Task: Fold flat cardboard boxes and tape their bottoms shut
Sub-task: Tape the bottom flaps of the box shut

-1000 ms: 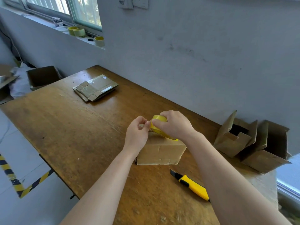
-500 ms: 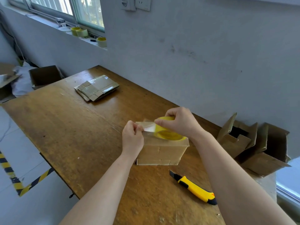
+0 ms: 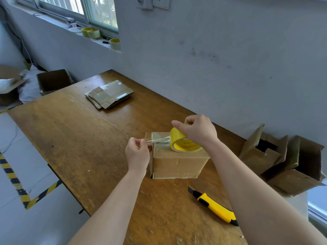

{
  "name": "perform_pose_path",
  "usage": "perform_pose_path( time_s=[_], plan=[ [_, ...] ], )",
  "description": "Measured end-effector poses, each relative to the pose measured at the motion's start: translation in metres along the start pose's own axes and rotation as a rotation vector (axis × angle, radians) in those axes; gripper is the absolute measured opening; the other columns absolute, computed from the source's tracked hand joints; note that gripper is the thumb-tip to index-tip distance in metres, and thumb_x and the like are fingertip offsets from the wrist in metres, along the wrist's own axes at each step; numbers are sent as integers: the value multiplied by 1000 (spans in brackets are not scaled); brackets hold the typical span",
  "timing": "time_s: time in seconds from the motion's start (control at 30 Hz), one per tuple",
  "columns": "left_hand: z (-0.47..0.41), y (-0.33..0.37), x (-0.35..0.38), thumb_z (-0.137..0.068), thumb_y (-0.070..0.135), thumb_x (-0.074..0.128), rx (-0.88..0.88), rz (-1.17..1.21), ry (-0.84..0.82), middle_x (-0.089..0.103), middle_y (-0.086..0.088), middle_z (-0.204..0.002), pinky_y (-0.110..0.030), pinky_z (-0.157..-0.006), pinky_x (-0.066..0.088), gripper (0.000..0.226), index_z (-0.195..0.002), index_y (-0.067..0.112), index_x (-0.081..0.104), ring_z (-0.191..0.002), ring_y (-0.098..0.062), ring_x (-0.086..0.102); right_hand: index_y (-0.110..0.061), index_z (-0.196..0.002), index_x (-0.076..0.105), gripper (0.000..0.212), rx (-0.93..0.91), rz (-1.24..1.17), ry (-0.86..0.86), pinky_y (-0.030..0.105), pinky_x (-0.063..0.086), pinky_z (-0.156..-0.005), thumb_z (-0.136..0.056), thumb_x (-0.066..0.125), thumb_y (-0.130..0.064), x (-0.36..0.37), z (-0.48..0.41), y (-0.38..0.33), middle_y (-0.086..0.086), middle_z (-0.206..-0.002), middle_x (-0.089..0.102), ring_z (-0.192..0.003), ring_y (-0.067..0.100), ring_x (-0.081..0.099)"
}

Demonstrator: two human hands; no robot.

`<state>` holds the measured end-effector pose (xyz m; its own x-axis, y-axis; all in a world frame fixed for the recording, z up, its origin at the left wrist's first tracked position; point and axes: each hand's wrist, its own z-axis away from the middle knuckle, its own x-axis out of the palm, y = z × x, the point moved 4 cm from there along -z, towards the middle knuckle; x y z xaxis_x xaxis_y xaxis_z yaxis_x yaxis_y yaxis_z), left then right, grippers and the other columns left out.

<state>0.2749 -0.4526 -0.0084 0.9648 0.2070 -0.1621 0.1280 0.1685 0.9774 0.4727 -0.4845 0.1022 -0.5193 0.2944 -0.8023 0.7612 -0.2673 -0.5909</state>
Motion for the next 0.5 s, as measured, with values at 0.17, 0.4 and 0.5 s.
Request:
perform_pose_path(
  time_s=[0.17, 0.4, 0.5],
  plan=[
    [-2, -15, -2, -91, 14, 55, -189, 119, -5, 69, -3, -80, -21, -56, 51, 10, -81, 12, 56, -72, -13, 70, -21, -48, 41, 56, -19, 124, 2, 23, 23, -42, -80, 62, -62, 10, -6, -15, -8, -44, 35, -43, 11, 36],
    [-7, -20, 1, -90, 10, 53, -249, 131, -88, 71, -9, -83, -36, -71, 60, 11, -80, 9, 57, -74, -19, 71, -20, -49, 46, 53, 23, 135, -20, 24, 26, -43, -80, 62, -60, 14, -10, -16, -7, -44, 40, -45, 11, 41],
    [-4, -28, 4, -91, 14, 51, -286, 45, -133, 68, -12, -87, -35, -68, 56, 14, -78, 11, 55, -75, -21, 63, -20, -48, 45, 54, 35, 132, -35, 25, 28, -43, -80, 62, -60, 15, -11, -16, -8, -42, 40, -44, 10, 41]
  ],
)
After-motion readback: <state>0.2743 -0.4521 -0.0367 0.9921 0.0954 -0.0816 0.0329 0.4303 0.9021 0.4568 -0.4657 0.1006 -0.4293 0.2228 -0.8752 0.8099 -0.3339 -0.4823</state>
